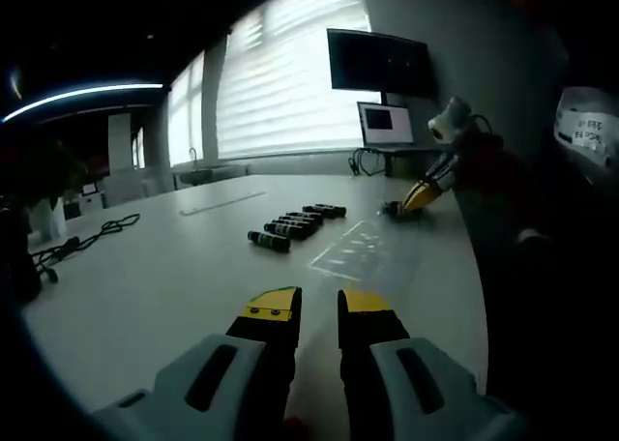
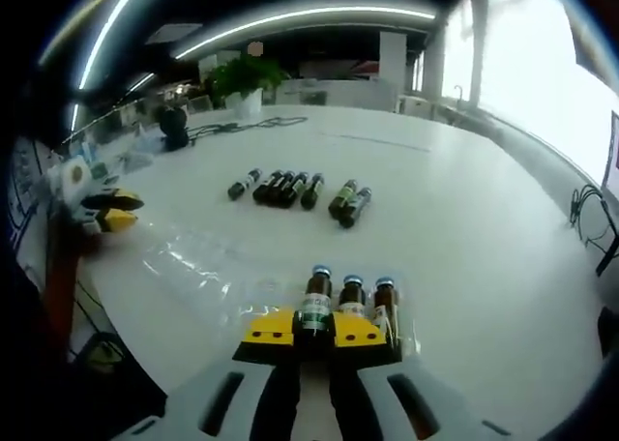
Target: Grip medicine bottles put into box
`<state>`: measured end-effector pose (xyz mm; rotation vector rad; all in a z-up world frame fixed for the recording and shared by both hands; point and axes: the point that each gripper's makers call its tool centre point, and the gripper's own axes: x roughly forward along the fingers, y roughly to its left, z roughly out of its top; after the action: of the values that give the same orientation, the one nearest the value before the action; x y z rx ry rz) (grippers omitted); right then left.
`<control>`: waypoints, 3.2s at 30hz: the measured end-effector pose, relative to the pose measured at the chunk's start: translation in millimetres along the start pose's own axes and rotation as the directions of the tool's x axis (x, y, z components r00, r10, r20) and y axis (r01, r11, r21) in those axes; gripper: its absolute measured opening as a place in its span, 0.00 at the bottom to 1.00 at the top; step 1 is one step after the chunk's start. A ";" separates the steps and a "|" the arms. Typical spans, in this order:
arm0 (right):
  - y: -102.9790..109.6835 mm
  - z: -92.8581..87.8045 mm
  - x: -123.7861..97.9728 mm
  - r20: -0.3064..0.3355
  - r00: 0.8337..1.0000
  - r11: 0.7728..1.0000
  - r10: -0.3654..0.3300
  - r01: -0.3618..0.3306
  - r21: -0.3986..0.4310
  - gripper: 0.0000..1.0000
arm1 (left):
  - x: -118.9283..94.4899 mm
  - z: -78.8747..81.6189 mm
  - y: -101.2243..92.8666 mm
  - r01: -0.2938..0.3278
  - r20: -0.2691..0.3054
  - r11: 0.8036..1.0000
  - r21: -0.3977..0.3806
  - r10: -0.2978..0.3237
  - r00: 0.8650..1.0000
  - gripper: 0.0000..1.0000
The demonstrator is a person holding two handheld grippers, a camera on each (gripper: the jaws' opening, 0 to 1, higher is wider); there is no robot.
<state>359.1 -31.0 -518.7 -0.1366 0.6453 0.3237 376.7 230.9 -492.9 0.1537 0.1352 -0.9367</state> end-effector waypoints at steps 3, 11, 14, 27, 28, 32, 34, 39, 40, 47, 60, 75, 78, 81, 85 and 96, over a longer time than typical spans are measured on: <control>0.2 1.1 -0.7 -0.004 1.000 1.000 -0.021 0.021 -0.010 0.07 | -0.5 -0.1 0.0 -0.001 0.000 1.000 0.001 0.001 1.000 0.09; 0.0 1.9 -1.1 0.001 1.000 1.000 -0.021 0.021 -0.004 0.07 | -0.6 -0.3 0.1 0.000 0.000 1.000 0.003 0.000 1.000 0.09; 1.0 2.0 -1.5 0.000 1.000 1.000 -0.008 0.008 0.001 0.08 | -0.3 -0.4 0.3 -0.001 0.000 1.000 0.002 0.001 1.000 0.09; 2.1 14.6 -9.1 0.072 0.997 0.999 0.040 -0.041 0.010 0.06 | -0.2 -0.5 0.3 -0.002 -0.001 1.000 0.003 0.002 1.000 0.09; 2.0 14.8 -8.9 0.073 0.996 0.999 0.042 -0.042 0.008 0.05 | -0.1 -0.4 0.3 -0.001 0.000 1.000 0.003 0.001 1.000 0.09; 0.2 12.7 -10.7 0.051 0.997 0.999 0.051 -0.050 -0.019 0.04 | 0.2 -0.6 0.0 -0.002 -0.002 1.000 0.004 0.002 1.000 0.09; 0.7 11.4 -11.2 0.036 0.997 0.998 0.065 -0.064 -0.030 0.03 | 0.4 -0.6 -0.2 -0.003 -0.002 1.000 0.004 0.003 1.000 0.09; 1.3 6.3 -9.6 -0.007 0.995 0.994 0.098 -0.098 -0.052 0.00 | 0.5 -0.5 -0.7 -0.003 -0.002 1.000 0.005 0.003 1.000 0.09; 0.5 5.5 -10.1 -0.022 0.995 0.994 0.099 -0.100 -0.049 0.01 | 0.6 -0.5 -0.8 -0.003 -0.002 1.000 0.005 0.003 1.000 0.09; 2.3 5.5 -8.9 -0.037 0.993 0.992 0.116 -0.118 -0.050 0.01 | 0.8 -0.8 -1.1 -0.003 -0.005 1.000 0.006 0.003 1.000 0.09; -1.6 8.3 -3.2 -0.038 0.996 0.996 0.078 -0.080 -0.050 0.00 | 0.9 -0.3 -1.5 -0.001 -0.002 1.000 0.005 0.001 1.000 0.09; -0.7 4.1 -4.3 -0.026 0.999 0.999 0.048 -0.048 -0.009 0.00 | 0.5 0.8 -1.3 -0.004 0.005 1.000 0.005 0.004 1.000 0.09; -7.7 5.7 -3.0 -0.009 1.000 1.000 0.008 -0.008 -0.026 0.00 | 0.9 0.7 -0.5 -0.006 0.003 1.000 0.003 0.006 1.000 0.09; -8.8 6.1 -2.7 -0.006 1.000 1.000 0.009 -0.009 -0.016 0.00 | 0.6 1.3 -0.5 -0.005 0.006 1.000 0.004 0.005 1.000 0.09; -8.5 6.4 -2.8 0.000 1.000 1.000 0.010 -0.010 -0.016 0.00 | 0.7 1.4 -0.2 -0.006 0.006 1.000 0.004 0.006 1.000 0.09; -5.7 22.8 -5.2 0.098 0.995 0.999 0.025 -0.021 -0.039 0.01 | 0.1 0.9 1.0 -0.008 0.004 1.000 0.005 0.008 1.000 0.09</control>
<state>370.0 -32.6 -497.3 -0.1488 0.5437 0.3631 377.6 231.2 -492.0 0.1568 0.1288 -0.9289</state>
